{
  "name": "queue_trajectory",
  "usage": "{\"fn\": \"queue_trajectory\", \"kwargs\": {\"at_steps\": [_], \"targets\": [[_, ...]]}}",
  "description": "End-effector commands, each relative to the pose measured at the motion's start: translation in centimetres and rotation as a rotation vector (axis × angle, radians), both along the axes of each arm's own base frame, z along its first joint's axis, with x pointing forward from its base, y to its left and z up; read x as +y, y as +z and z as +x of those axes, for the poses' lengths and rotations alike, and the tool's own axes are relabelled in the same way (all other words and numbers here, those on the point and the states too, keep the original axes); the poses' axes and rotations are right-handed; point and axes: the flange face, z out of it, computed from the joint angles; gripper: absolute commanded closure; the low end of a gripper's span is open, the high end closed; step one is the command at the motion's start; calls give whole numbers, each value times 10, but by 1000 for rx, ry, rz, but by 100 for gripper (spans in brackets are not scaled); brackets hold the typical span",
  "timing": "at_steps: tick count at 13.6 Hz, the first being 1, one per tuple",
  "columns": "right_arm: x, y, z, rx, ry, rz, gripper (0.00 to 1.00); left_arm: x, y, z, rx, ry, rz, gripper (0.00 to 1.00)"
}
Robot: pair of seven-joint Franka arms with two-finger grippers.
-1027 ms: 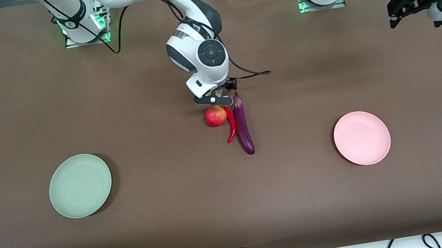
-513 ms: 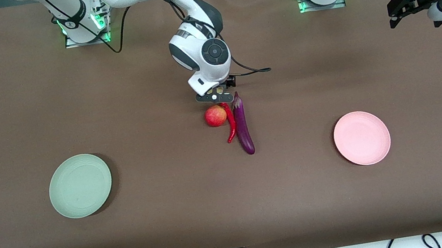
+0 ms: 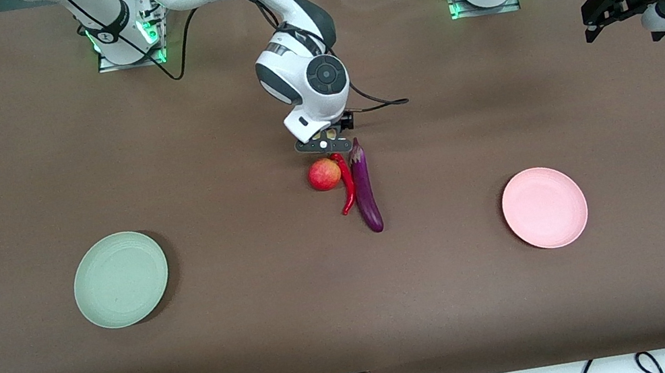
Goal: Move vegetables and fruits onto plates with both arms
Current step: 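Lower the right gripper and close it on the peach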
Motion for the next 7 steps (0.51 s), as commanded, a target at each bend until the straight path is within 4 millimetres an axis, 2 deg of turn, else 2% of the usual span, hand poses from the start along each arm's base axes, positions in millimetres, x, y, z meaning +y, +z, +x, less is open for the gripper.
{"fn": "queue_trajectory", "kwargs": {"at_steps": [1,7], "targets": [[-7,11,-3,-13,54,-80,0,-1,8,-1,0,-16,8,0],[-3,18,3,-76,88,-91,0,-1,8,-1,0,-17,7,0]]}}
